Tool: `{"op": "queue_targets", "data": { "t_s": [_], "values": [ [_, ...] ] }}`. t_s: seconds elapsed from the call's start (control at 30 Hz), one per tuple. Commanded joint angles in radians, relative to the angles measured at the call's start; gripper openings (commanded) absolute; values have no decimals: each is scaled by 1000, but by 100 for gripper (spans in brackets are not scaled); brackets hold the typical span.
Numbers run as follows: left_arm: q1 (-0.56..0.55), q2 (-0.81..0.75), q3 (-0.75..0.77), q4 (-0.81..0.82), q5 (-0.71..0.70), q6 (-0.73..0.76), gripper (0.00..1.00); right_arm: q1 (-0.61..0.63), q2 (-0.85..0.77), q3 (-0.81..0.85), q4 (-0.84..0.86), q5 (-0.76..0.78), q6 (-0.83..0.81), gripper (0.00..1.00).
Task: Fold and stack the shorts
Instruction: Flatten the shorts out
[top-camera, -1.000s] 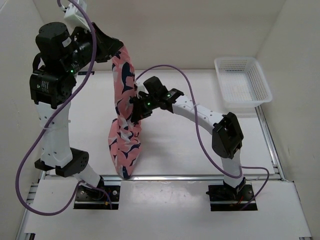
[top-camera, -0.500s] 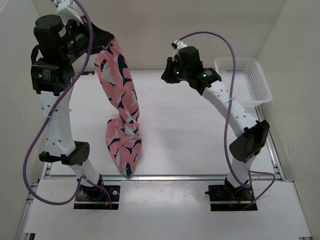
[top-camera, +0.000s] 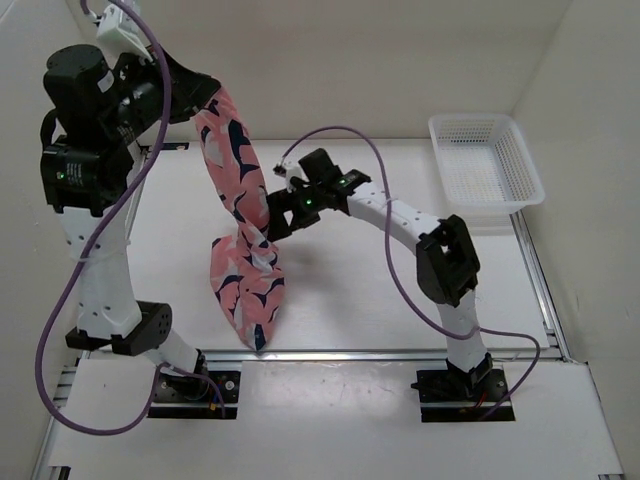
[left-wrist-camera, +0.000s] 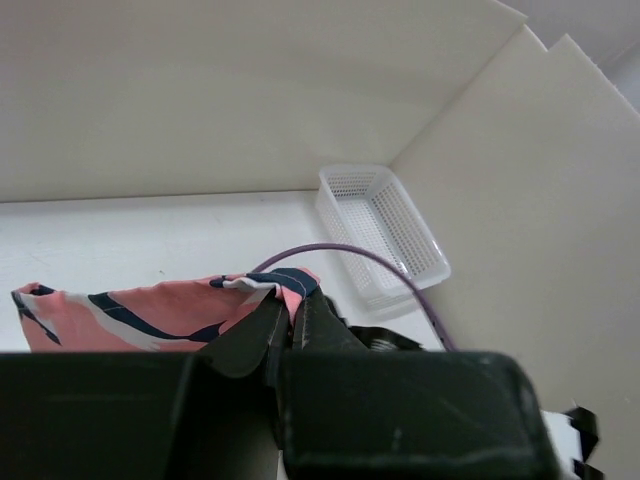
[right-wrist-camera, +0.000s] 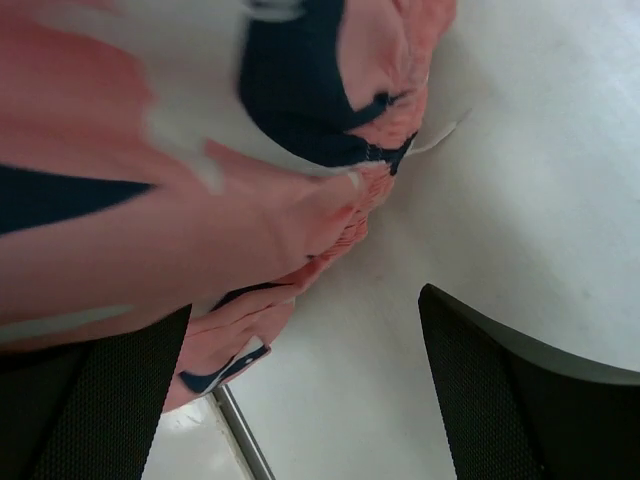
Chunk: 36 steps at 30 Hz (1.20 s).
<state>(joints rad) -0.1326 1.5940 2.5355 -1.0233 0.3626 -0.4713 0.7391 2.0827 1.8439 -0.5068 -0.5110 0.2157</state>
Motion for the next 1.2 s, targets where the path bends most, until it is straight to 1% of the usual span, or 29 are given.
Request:
{"op": "queue_targets", "data": {
  "t_s": [0.0, 0.07, 0.1, 0.13, 0.17, 0.2, 0.23, 0.27, 0.33, 0.37, 0.5, 0.53, 0.57, 0.6, 0.63, 0.67, 0.7, 0.73, 0.77, 0.8, 0.83, 0.87, 0.93, 0.97, 1.0, 1.03, 1.1, 1.13, 1.17],
  "values": [
    [4, -92, -11, -9, -2, 19, 10, 19, 32, 83, 66, 0, -44, 99],
    [4, -103, -11, -21, -13, 19, 10, 19, 68, 141, 123, -12, -3, 89],
    [4, -112, -21, -21, -13, 19, 10, 19, 68, 175, 143, -29, 8, 81],
    [4, -112, -21, -30, -23, 28, 10, 19, 68, 185, 181, -41, 20, 70],
    [13, -112, -30, -31, -37, 28, 10, 19, 68, 186, 207, -52, 46, 49],
    [13, -112, -30, -31, -37, 28, 10, 19, 68, 196, 230, -73, 57, 36],
    [13, -112, -30, -31, -47, 28, 10, 19, 68, 207, 263, -127, 66, 25],
    [13, -112, -40, -40, -56, 28, 10, 19, 68, 207, 278, -153, 85, 12],
    [13, -112, -40, -40, -56, 28, 10, 19, 59, 207, 287, -187, 94, 1],
    [13, -112, -40, -40, -66, 37, 10, 19, 50, 198, 277, -187, 94, 0],
    [13, -112, -40, -49, -76, 37, 10, 8, -9, 131, 267, -144, 140, 0],
    [13, -112, -40, -49, -76, 37, 10, -6, -9, 121, 267, -132, 167, 2],
    [13, -112, -40, -49, -76, 37, 10, -15, -9, 121, 254, -145, 225, 9],
    [13, -112, -40, -49, -76, 37, 10, -35, -9, 130, 254, -182, 255, 26],
    [13, -112, -40, -49, -76, 46, 10, -35, 0, 130, 254, -237, 276, 37],
    [13, -112, -40, -49, -76, 46, 10, -35, 0, 121, 266, -285, 290, 52],
    [13, -112, -40, -49, -76, 46, 10, -35, 0, 111, 266, -331, 275, 75],
    [13, -112, -40, -49, -76, 46, 10, -35, -13, 97, 266, -331, 245, 84],
    [13, -112, -40, -49, -76, 46, 10, -11, -13, 86, 220, -322, 172, 92],
    [13, -121, -40, -49, -76, 46, 10, -10, -13, 86, 208, -322, 147, 98],
    [13, -121, -40, -49, -76, 46, 10, 2, -3, 86, 208, -349, 146, 100],
    [13, -121, -40, -49, -65, 46, 10, 2, 14, 112, 208, -433, 146, 100],
    [13, -121, -40, -49, -65, 46, 10, 14, 65, 142, 235, -495, 175, 100],
    [13, -121, -40, -49, -65, 46, 10, 43, 79, 158, 246, -520, 185, 100],
    [13, -121, -50, -49, -65, 46, 10, 57, 101, 201, 246, -553, 185, 100],
    [13, -112, -50, -49, -65, 46, 10, 83, 111, 224, 235, -566, 185, 96],
    [13, -112, -63, -49, -65, 46, 10, 104, 125, 264, 235, -604, 174, 86],
    [13, -112, -72, -49, -74, 46, 10, 118, 125, 264, 235, -619, 174, 67],
    [13, -112, -72, -40, -74, 46, 10, 118, 125, 264, 235, -658, 186, 55]
  ]
}}
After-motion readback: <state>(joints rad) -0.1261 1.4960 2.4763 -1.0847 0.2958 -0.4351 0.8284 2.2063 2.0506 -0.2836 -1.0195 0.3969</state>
